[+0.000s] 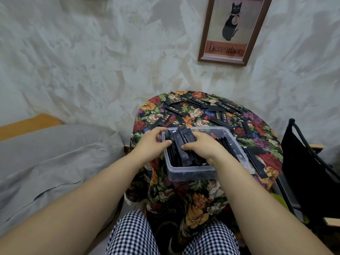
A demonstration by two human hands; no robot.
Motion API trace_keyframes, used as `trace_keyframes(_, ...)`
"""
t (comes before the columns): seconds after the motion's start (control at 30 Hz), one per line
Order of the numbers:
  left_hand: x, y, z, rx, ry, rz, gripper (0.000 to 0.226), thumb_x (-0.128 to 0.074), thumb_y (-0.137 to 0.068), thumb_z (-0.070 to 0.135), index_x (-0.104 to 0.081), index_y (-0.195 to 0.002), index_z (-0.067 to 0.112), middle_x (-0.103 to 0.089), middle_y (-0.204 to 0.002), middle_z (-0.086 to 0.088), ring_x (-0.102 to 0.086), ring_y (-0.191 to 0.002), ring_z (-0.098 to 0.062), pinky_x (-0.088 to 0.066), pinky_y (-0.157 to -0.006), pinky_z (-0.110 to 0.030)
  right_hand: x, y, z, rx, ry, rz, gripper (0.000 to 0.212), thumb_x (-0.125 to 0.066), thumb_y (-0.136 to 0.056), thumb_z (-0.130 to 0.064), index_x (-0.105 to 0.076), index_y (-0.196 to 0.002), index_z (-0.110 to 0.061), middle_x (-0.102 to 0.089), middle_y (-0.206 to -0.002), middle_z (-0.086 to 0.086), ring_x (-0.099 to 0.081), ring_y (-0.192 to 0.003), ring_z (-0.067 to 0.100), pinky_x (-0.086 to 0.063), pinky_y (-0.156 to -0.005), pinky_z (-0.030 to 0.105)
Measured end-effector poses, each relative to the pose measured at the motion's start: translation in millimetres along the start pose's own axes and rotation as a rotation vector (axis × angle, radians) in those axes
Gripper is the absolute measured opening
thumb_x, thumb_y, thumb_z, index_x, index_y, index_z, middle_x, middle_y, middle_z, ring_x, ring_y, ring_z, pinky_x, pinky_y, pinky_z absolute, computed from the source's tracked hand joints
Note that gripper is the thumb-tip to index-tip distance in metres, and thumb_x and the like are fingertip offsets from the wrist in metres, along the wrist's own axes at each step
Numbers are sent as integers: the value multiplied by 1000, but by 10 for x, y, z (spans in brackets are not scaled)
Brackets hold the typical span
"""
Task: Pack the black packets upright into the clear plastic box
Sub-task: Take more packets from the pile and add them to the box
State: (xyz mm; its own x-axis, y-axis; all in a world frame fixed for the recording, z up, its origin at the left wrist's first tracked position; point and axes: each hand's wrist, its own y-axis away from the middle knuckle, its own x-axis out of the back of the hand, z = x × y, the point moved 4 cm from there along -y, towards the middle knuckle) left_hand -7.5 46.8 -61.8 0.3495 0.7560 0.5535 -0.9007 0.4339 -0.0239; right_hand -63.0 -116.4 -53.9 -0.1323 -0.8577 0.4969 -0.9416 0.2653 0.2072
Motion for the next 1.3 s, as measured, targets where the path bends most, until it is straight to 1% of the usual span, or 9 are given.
trace_keyframes(0.17, -27, -64, -27, 13, 21, -40, 47, -59, -91, 33, -44, -135, 32, -50, -109, -6, -55, -98, -18, -44, -80, -29, -8, -67, 19, 0, 36, 27, 35, -71, -81, -14, -60, -114, -15, -51, -131, 6, -63, -96, 29, -54, -73, 33)
trace_keyframes(0.3, -46, -98, 3, 16, -124, -95, 54, -52, -93, 42, -32, -143, 34, -35, -119, -2, -48, -97, -17, -44, -91, -34, -48, -125, -20, 11, 137, 28, 31, -74, -77, -21, -62, -106, -18, -52, -128, 10, -63, -95, 31, -53, -87, 45)
trace_keyframes(0.4, -14, -112, 54, -9, -214, -98, 53, -52, -92, 45, -35, -141, 33, -33, -123, -2, -48, -97, -16, -40, -90, -30, -59, -130, -23, 9, 153, 7, 31, -75, -76, -25, -63, -104, -19, -51, -128, 10, -63, -95, 31, -53, -87, 45)
trace_keyframes(0.53, 10, -108, 45, -39, -206, -71, 42, -55, -91, 41, -48, -131, 29, -35, -110, 0, -51, -93, -14, -40, -87, -27, -34, -102, 13, 26, 126, -4, 30, -76, -75, -26, -62, -101, -29, -45, -137, 6, -60, -102, 31, -53, -89, 43)
trace_keyframes(0.67, 9, -107, 46, -56, -230, -40, 50, -53, -93, 39, -39, -139, 27, -35, -112, 1, -54, -99, -18, -42, -90, -30, -46, -77, -10, 38, 122, -25, 21, -75, -75, -25, -61, -85, -38, -33, -148, 13, -49, -123, 35, -50, -94, 45)
trace_keyframes(0.87, 15, -140, 57, -65, -262, -26, 40, -55, -91, 40, -52, -129, 26, -40, -106, -1, -53, -92, -18, -42, -86, -29, -39, -30, -45, 70, 139, -31, 20, -72, -81, -22, -61, -90, -36, -34, -146, 9, -62, -100, 26, -54, -83, 35)
trace_keyframes(1.0, 18, -132, 38, -68, -161, -34, 30, -59, -90, 36, -59, -119, 26, -41, -97, 4, -54, -90, -18, -49, -88, -36, -36, -18, -42, 76, 143, -43, 23, -71, -82, -20, -61, -97, -34, -30, -150, 12, -61, -103, 24, -54, -75, 29)
trace_keyframes(1.1, 24, -134, 26, -82, -105, -30, 36, -61, -89, 34, -57, -123, 24, -41, -91, 6, -54, -87, -16, -53, -85, -43, -36, -39, -37, 72, 166, -35, 24, -73, -81, -24, -59, -98, -35, -25, -153, 9, -50, -123, 30, -49, -85, 32)
trace_keyframes(1.3, 36, -88, 27, -100, -93, -21, 41, -64, -87, 34, -56, -127, 26, -40, -90, 6, -55, -86, -17, -53, -84, -42, -85, -105, -44, 19, 151, -59, 30, -76, -67, -36, -68, -95, -32, -43, -139, 3, -61, -98, 31, -52, -88, 42)
